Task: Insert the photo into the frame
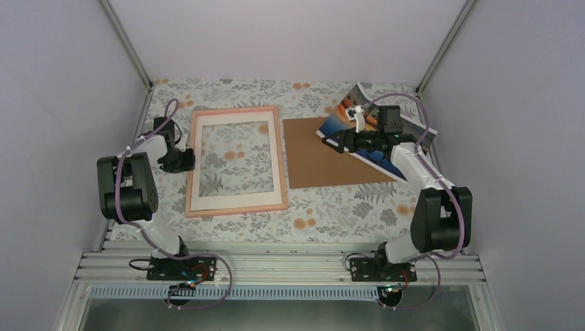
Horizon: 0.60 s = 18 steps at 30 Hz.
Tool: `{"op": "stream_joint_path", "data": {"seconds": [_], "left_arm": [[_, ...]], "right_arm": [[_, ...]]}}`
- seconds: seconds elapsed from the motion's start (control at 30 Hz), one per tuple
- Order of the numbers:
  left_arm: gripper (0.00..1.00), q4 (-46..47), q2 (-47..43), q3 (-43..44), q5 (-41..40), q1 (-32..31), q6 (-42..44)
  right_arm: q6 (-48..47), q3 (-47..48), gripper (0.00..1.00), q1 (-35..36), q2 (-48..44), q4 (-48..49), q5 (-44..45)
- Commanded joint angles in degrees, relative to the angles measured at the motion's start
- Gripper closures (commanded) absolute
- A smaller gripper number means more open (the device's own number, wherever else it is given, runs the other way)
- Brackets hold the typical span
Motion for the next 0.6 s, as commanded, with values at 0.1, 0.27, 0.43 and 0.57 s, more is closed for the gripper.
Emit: {"op": "stream_joint_path", "data": {"seconds": [0.1, 0.27, 0.43, 0.57], "left_arm": [[0.87, 4.5, 3.3, 3.2, 2.3, -1.5, -0.4], [0.89, 7.3, 5.5, 5.4, 2.7, -4.6, -0.6], [0.90, 8.9, 7.7, 7.7, 3.4, -6.9, -2.2], [0.84, 9.9, 7.8, 8.7, 2.4, -7.7, -3.0]], "right_arm": [[-1.5, -0.4, 0.14, 0.3, 1.4, 0.3, 0.4], [-2.1, -0.2, 0.14, 0.2, 1.6, -0.1, 0.9], [-2.9, -0.1, 0.14, 0.0, 1.6, -0.7, 1.7], [-4.7, 1.4, 0.13, -0.4, 1.7, -2.8, 2.6]]}}
